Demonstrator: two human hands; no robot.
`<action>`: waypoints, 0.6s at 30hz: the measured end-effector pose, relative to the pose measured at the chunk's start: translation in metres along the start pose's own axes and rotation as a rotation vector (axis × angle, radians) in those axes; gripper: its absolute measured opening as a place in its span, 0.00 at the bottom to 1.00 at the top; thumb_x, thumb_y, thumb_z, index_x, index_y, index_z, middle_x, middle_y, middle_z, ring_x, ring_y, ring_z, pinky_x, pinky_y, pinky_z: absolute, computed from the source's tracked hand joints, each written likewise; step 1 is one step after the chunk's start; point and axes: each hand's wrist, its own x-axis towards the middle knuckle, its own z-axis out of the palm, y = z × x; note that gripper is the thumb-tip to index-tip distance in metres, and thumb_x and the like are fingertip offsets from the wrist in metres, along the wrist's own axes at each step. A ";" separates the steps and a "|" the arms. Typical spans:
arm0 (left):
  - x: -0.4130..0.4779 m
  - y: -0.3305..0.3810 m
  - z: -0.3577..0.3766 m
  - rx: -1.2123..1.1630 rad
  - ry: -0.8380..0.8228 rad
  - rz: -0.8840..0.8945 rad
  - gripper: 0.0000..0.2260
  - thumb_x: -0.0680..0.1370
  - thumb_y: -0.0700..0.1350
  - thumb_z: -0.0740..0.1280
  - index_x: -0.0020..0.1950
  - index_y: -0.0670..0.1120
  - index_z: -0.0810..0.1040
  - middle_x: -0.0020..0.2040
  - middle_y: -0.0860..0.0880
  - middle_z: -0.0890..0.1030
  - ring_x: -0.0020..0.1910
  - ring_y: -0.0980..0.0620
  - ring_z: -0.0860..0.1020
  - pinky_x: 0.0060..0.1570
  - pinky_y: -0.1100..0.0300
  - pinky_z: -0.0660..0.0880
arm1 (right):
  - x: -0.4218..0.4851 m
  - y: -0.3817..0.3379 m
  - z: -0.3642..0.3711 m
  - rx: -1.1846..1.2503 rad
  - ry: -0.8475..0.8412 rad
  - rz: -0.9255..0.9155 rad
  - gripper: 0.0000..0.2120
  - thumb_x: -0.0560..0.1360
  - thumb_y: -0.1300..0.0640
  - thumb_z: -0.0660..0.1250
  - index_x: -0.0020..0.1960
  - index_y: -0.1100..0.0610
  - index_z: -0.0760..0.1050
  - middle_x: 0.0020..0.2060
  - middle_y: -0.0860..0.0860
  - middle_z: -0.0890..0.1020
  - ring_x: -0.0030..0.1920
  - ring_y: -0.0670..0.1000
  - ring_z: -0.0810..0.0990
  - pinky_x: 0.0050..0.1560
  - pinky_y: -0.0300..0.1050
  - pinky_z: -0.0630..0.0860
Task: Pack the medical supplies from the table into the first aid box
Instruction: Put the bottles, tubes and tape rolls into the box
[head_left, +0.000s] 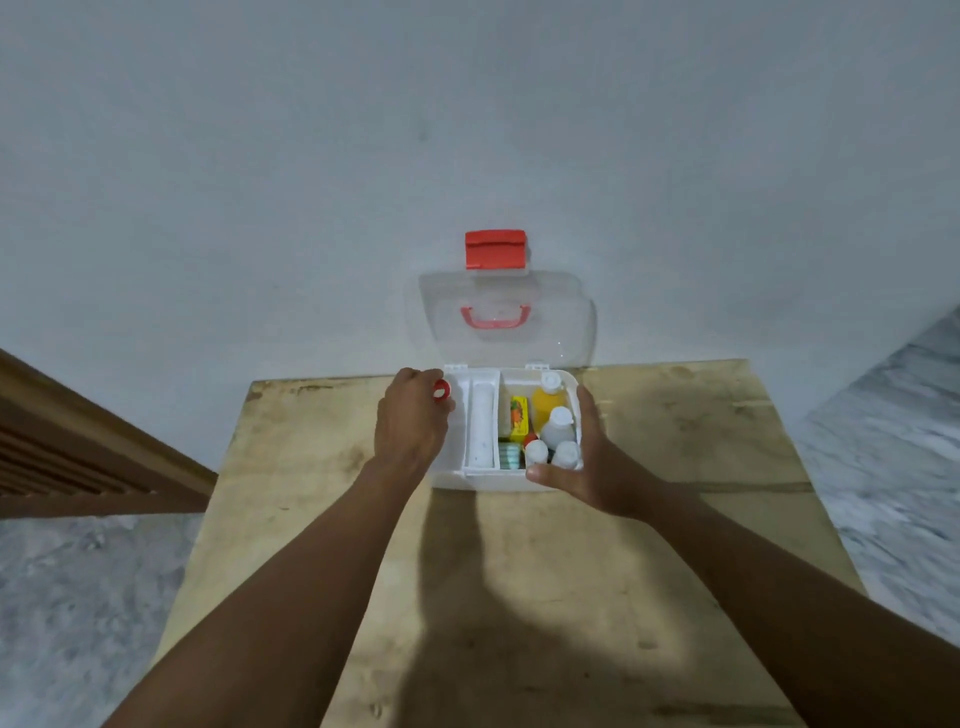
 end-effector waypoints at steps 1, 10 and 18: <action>0.002 -0.002 0.000 0.039 -0.012 0.024 0.03 0.76 0.41 0.67 0.44 0.45 0.80 0.44 0.47 0.78 0.45 0.44 0.77 0.38 0.59 0.66 | 0.000 0.001 0.001 0.009 -0.006 0.007 0.60 0.67 0.43 0.77 0.76 0.44 0.30 0.72 0.37 0.52 0.72 0.45 0.61 0.70 0.44 0.61; 0.014 -0.016 0.000 -0.026 -0.162 0.090 0.11 0.72 0.50 0.73 0.52 0.49 0.82 0.47 0.48 0.79 0.50 0.45 0.78 0.42 0.59 0.70 | 0.000 -0.004 0.003 0.033 -0.007 0.061 0.59 0.67 0.42 0.77 0.75 0.37 0.32 0.76 0.41 0.52 0.74 0.45 0.59 0.73 0.49 0.62; -0.014 -0.019 -0.018 -0.199 -0.196 0.052 0.34 0.66 0.53 0.70 0.71 0.50 0.66 0.61 0.47 0.65 0.59 0.52 0.62 0.57 0.59 0.69 | 0.002 -0.004 0.004 0.036 -0.030 0.055 0.59 0.66 0.40 0.77 0.74 0.36 0.30 0.77 0.41 0.48 0.75 0.47 0.57 0.74 0.51 0.61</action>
